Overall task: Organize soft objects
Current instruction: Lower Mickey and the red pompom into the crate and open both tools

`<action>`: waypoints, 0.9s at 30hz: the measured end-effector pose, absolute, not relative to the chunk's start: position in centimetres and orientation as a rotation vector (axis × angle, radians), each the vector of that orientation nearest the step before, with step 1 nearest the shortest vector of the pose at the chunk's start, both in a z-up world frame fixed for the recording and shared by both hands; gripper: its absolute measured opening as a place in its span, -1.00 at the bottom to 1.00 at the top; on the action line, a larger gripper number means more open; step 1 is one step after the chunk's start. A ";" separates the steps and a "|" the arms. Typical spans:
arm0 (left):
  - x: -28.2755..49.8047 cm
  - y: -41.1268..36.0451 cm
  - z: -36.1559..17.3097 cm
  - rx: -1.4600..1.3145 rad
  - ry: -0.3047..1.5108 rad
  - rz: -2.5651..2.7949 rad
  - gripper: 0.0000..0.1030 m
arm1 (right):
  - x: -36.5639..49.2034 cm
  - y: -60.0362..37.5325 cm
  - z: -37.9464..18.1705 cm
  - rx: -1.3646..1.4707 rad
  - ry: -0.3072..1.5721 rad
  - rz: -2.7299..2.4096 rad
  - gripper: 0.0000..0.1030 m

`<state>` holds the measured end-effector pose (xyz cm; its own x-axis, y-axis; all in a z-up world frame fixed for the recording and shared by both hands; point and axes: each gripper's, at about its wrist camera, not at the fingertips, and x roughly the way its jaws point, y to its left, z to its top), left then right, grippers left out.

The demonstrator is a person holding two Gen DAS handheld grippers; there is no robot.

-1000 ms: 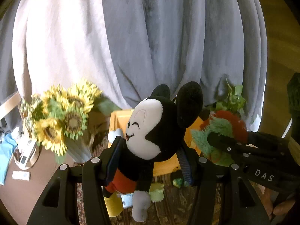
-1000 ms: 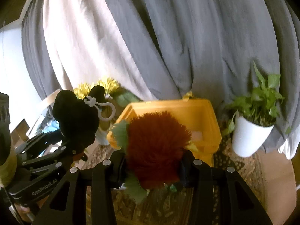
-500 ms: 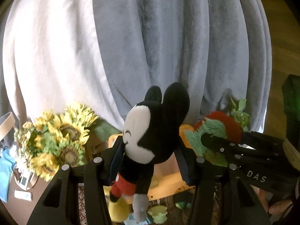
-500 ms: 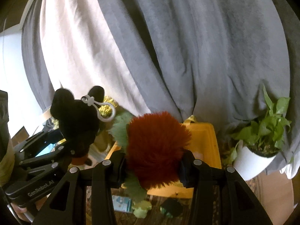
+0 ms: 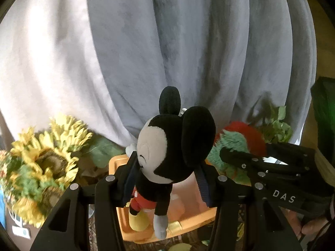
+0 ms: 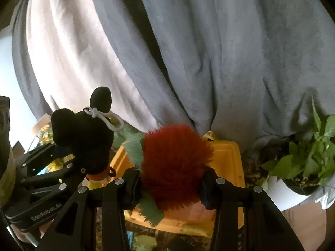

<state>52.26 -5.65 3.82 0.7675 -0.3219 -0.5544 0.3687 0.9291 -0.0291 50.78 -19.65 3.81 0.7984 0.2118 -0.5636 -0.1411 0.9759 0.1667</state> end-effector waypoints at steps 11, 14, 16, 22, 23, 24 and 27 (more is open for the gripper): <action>56.8 -7.1 -0.5 0.181 0.710 -0.414 -0.01 | 55.4 -20.5 0.2 0.121 0.750 0.172 -0.13; 57.7 -7.4 -2.4 0.192 0.779 -0.441 0.01 | 56.4 -20.7 -1.4 0.123 0.795 0.163 -0.12; 58.2 -7.6 -3.7 0.188 0.832 -0.460 0.06 | 57.0 -20.8 -2.1 0.128 0.821 0.161 -0.08; 58.7 -7.3 -5.2 0.183 0.874 -0.439 0.60 | 58.0 -21.4 -4.4 0.156 0.905 0.151 0.32; 58.4 -7.3 -5.0 0.183 0.868 -0.430 0.60 | 58.0 -21.6 -4.6 0.162 0.904 0.142 0.32; 58.2 -7.2 -4.9 0.185 0.861 -0.419 0.61 | 57.9 -21.7 -4.5 0.167 0.897 0.132 0.32; 57.5 -6.6 -4.4 0.179 0.842 -0.384 0.64 | 57.4 -21.8 -4.0 0.159 0.881 0.104 0.32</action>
<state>57.46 -6.64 -4.38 0.6028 -0.2603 -0.7543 0.3997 0.9166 0.0031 57.42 -21.75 -4.03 0.6321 0.1563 -0.7590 -0.0250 0.9830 0.1816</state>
